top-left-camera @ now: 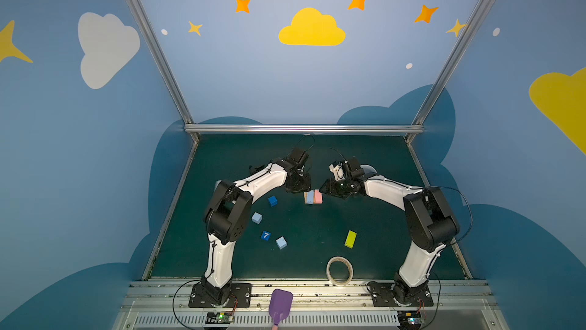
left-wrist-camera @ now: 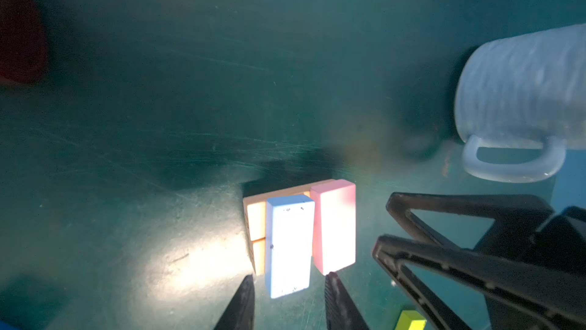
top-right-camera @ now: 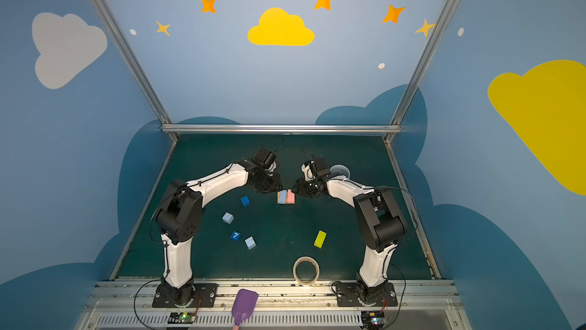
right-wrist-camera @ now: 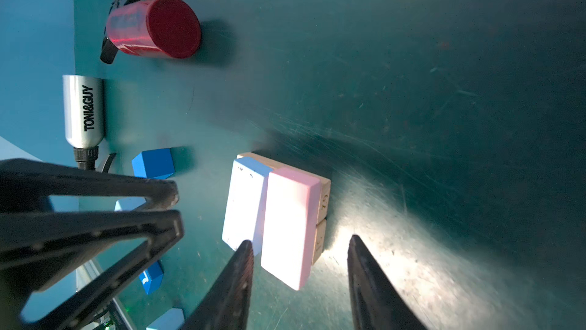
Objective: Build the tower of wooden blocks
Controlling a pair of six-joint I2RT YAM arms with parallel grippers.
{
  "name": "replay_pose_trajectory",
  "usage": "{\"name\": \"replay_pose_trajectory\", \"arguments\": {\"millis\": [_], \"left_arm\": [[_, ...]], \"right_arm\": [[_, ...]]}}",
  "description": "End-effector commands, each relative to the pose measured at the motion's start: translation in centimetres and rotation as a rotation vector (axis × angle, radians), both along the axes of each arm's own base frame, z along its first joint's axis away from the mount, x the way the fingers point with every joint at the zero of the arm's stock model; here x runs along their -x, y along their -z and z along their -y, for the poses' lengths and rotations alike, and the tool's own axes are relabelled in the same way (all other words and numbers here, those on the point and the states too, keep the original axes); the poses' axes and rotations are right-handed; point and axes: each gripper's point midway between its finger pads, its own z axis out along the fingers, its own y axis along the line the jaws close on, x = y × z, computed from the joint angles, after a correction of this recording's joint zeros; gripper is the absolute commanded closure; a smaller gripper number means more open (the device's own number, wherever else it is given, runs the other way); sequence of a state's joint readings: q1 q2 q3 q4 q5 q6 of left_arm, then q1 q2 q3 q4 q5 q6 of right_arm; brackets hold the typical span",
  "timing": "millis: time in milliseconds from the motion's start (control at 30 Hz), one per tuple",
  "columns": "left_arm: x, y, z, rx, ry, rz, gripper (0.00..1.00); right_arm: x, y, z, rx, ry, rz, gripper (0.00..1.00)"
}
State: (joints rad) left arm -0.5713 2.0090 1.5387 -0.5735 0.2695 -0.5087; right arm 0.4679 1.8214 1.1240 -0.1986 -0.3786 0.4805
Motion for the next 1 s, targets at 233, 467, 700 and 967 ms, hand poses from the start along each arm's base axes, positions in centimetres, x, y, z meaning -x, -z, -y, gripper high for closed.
{"name": "replay_pose_trajectory", "arguments": {"millis": [233,467,700,967], "left_arm": [[-0.1,1.4,0.4,0.003,0.006,-0.038,0.62],[-0.1,1.7,0.4,0.004,0.003,-0.044,0.63],[0.0,2.0,0.5,0.005,0.005,-0.055,0.64],[0.2,2.1,0.6,0.009,0.009,-0.062,0.66]], "right_arm": [[-0.6,0.1,-1.5,-0.043,-0.017,-0.015,0.57],[-0.6,0.5,-1.8,-0.042,-0.019,-0.026,0.61],[-0.6,0.7,-2.2,-0.047,-0.024,-0.030,0.64],[-0.5,0.8,-2.6,-0.047,-0.031,-0.035,0.68]]}}
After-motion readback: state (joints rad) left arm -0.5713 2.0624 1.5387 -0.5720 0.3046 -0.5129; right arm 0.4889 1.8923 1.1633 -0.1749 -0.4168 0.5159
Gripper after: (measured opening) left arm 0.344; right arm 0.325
